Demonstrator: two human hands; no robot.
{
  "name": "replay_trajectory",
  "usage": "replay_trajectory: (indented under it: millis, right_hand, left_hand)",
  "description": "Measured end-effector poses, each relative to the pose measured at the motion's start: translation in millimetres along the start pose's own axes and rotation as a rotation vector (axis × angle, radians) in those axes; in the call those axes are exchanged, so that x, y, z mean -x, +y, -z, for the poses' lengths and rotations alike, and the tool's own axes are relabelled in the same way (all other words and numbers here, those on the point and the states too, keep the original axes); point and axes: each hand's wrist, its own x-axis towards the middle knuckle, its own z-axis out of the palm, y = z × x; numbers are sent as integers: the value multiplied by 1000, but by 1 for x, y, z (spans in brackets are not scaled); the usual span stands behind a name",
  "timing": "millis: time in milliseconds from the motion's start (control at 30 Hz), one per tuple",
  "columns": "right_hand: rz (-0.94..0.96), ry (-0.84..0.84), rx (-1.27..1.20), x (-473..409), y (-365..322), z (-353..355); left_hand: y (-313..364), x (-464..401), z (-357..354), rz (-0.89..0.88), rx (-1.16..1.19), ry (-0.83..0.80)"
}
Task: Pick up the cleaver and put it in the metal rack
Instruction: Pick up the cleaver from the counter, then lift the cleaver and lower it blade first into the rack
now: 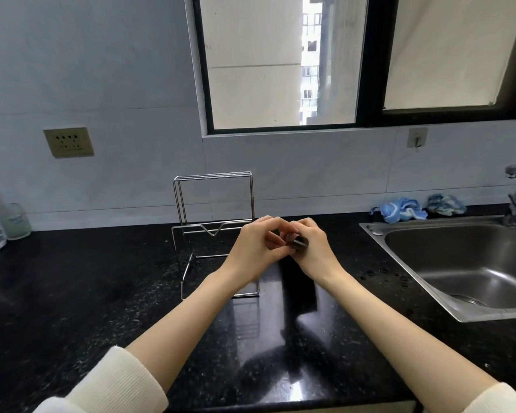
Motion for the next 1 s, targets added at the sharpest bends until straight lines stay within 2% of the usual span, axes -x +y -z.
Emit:
replay_trajectory:
  millis: [133, 267, 467, 633, 733, 833, 1000]
  right_hand:
    - [-31, 155, -73, -4, -6, -3]
    - [20, 248, -139, -9, -18, 0]
    - [90, 397, -359, -22, -45, 8]
    - [45, 488, -565, -30, -66, 11]
    - [100, 531, -435, -39, -61, 11]
    - [107, 538, -413, -42, -62, 10]
    - [-48, 508, -842, -52, -73, 15]
  left_hand:
    - [8, -8, 2, -36, -9, 18]
    - [14, -14, 7, -89, 16, 68]
    - [24, -21, 12, -283, -52, 147]
    - [32, -28, 10, -372, -112, 271]
    - [36, -31, 10, -384, -139, 326]
    - [37, -32, 11, -390, -152, 358]
    - [46, -37, 17, -397, -98, 367]
